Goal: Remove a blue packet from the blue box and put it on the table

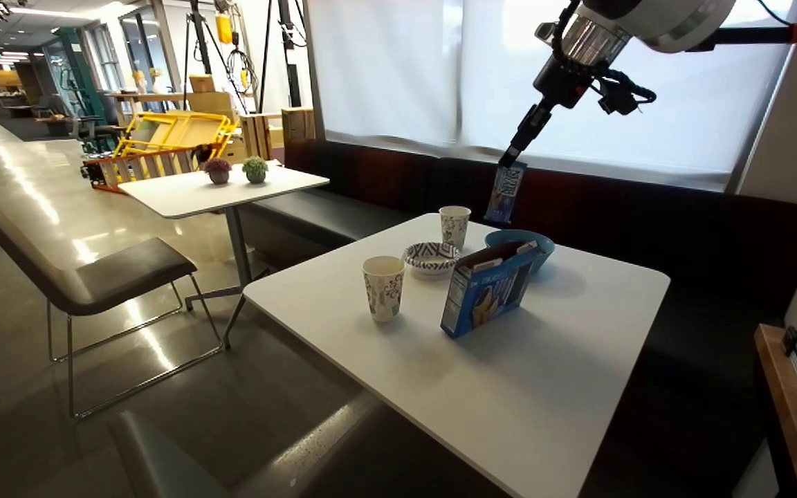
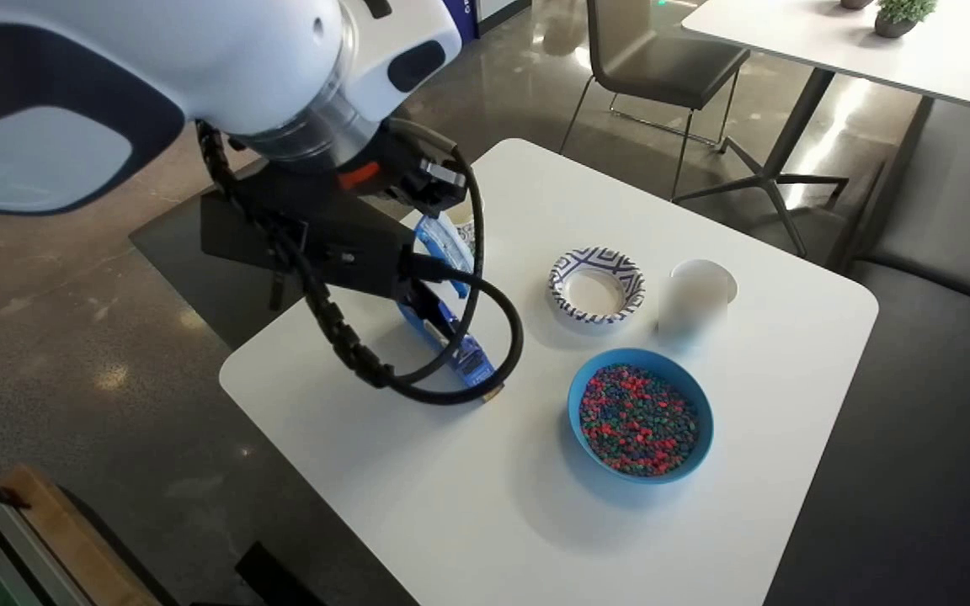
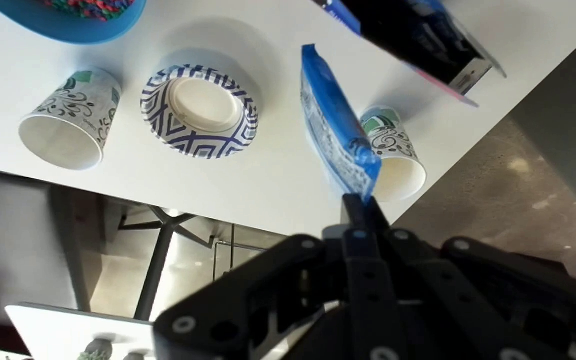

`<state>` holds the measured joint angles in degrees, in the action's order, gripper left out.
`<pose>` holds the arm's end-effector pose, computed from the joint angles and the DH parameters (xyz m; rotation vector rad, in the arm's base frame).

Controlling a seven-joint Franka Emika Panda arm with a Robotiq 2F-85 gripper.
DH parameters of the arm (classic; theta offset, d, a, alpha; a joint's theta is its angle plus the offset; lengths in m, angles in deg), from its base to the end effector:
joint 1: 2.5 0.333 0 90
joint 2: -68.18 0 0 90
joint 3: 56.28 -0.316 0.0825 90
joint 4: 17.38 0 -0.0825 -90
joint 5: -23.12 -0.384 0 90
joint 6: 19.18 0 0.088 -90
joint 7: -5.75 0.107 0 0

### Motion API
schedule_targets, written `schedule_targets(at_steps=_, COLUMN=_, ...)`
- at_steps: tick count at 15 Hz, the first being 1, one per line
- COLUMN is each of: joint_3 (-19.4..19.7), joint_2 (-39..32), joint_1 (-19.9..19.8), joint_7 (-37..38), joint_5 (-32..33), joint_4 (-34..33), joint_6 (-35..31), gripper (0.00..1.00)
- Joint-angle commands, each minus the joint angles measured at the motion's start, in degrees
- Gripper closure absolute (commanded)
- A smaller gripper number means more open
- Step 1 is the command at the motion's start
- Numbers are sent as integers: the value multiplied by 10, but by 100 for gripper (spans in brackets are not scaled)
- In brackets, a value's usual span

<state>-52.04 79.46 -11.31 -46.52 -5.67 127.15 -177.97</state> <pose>0.4602 -0.1283 0.3929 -2.9957 -0.3804 -0.8045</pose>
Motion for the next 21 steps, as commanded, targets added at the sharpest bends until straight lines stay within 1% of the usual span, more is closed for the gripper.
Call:
schedule_targets(at_steps=1, joint_3=1, joint_2=4, joint_1=1, joint_7=3, joint_5=2, joint_4=3, joint_6=0, gripper=99)
schedule_targets(at_steps=2, joint_3=2, joint_2=6, joint_1=1, joint_7=5, joint_5=2, joint_4=5, joint_6=0, gripper=100)
schedule_targets(at_steps=3, joint_3=-1, joint_2=-11, joint_1=-1, joint_7=8, joint_5=6, joint_4=1, joint_6=-30, gripper=100)
schedule_targets(at_steps=4, joint_3=0, joint_2=-23, joint_1=0, joint_7=3, joint_5=-4, joint_4=-2, joint_6=-70, gripper=100)
schedule_targets(at_steps=5, joint_3=-2, joint_2=-44, joint_1=-6, joint_7=12, joint_5=5, joint_4=-7, joint_6=-116, gripper=100)
schedule_targets(at_steps=7, joint_3=-2, joint_2=-85, joint_1=-19, joint_7=25, joint_5=17, joint_4=-14, joint_6=-188, gripper=100)
schedule_targets(at_steps=10, joint_3=-2, joint_2=-167, joint_1=-46, joint_7=66, joint_5=55, joint_4=-14, joint_6=-274, gripper=100)
schedule_targets(at_steps=11, joint_3=7, joint_2=-200, joint_1=-45, joint_7=73, joint_5=62, joint_4=-16, joint_6=-308, gripper=100)
schedule_targets(at_steps=12, joint_3=27, joint_2=-236, joint_1=-34, joint_7=77, joint_5=58, joint_4=-19, joint_6=-336, gripper=100)
schedule_targets(at_steps=13, joint_3=48, joint_2=-266, joint_1=-31, joint_7=146, joint_5=128, joint_4=-17, joint_6=-363, gripper=100)
schedule_targets(at_steps=14, joint_3=86, joint_2=-301, joint_1=23, joint_7=69, joint_5=20, joint_4=-34, joint_6=-375, gripper=100)
schedule_targets(at_steps=15, joint_3=111, joint_2=-328, joint_1=53, joint_7=79, joint_5=-4, joint_4=-44, joint_6=-375, gripper=100)
schedule_targets(at_steps=17, joint_3=148, joint_2=-370, joint_1=115, joint_7=94, joint_5=-61, joint_4=-62, joint_6=-353, gripper=100)
schedule_targets(at_steps=18, joint_3=171, joint_2=-389, joint_1=152, joint_7=99, joint_5=-90, joint_4=-74, joint_6=-348, gripper=100)
schedule_targets(at_steps=21, joint_3=225, joint_2=-428, joint_1=255, joint_7=110, joint_5=-164, joint_4=-101, joint_6=-329, gripper=100)
